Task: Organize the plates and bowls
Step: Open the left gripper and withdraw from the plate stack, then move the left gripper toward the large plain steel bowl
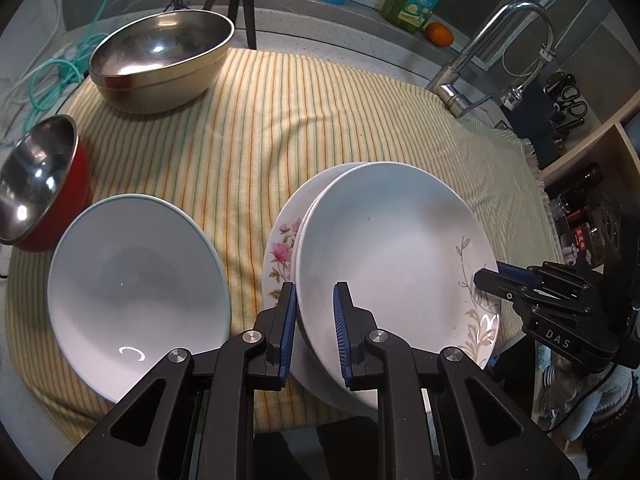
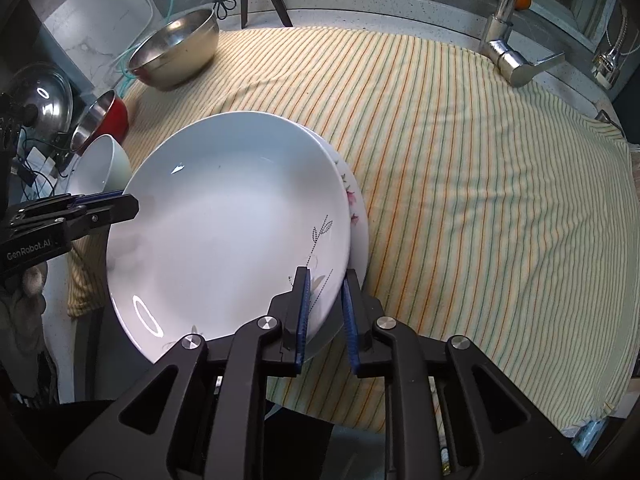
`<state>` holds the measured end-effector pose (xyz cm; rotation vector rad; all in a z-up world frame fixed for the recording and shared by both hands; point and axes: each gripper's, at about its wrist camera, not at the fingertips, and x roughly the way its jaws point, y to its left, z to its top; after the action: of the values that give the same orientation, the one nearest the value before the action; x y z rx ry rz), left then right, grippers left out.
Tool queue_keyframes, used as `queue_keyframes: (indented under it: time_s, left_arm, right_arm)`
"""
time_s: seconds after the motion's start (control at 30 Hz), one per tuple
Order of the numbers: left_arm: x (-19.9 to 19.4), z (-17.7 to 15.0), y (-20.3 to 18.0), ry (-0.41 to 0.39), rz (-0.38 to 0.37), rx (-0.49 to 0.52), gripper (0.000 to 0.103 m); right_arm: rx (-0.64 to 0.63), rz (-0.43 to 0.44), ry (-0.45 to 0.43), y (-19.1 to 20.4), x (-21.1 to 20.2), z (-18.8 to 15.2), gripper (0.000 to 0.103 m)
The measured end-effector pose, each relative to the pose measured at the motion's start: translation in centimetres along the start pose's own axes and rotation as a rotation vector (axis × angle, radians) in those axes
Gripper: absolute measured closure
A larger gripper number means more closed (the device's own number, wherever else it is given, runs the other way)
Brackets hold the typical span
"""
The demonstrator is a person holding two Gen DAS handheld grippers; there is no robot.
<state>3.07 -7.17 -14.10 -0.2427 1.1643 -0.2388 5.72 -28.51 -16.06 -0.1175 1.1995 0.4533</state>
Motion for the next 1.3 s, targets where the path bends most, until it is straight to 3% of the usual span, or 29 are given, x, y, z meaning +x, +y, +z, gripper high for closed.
queue_keyframes:
  time_s: [0.17, 0.43, 0.53, 0.7, 0.77, 0.9, 1.3]
  left_arm:
    - [0.0, 0.0, -0.1, -0.001, 0.002, 0.001, 0.086]
    - [-0.8, 0.0, 0.1, -0.021, -0.010, -0.002, 0.086]
    - [-1.5, 0.2, 0.1, -0.036, -0.027, -0.001, 0.080]
    - [-3.5, 0.5, 0.5, -0.096, -0.028, 0.006, 0.056]
    - [-4.6, 0.5, 0.9, -0.124, -0.021, 0.005, 0.047]
    - [-6.6, 0.3, 2.3, -0.183, 0.011, 0.001, 0.046]
    - [-10.0, -0.2, 8.2, -0.247, 0.057, -0.128, 0.046]
  right_arm:
    - [0.000, 0.005, -0.002, 0.3, 0.0, 0.0, 0.077]
    - [0.017, -0.004, -0.008, 0.4, -0.2, 0.1, 0.076]
    - [0.023, -0.008, -0.023, 0.4, -0.6, 0.2, 0.074]
    - [0.033, -0.017, -0.086, 0.8, -2.4, 0.7, 0.041]
    - [0.041, -0.012, -0.115, 1.0, -3.2, 1.0, 0.038]
    - [0.063, 0.016, -0.175, 1.7, -4.8, 1.5, 0.024]
    - [0.092, 0.095, -0.239, 4.0, -6.3, 3.6, 0.023]
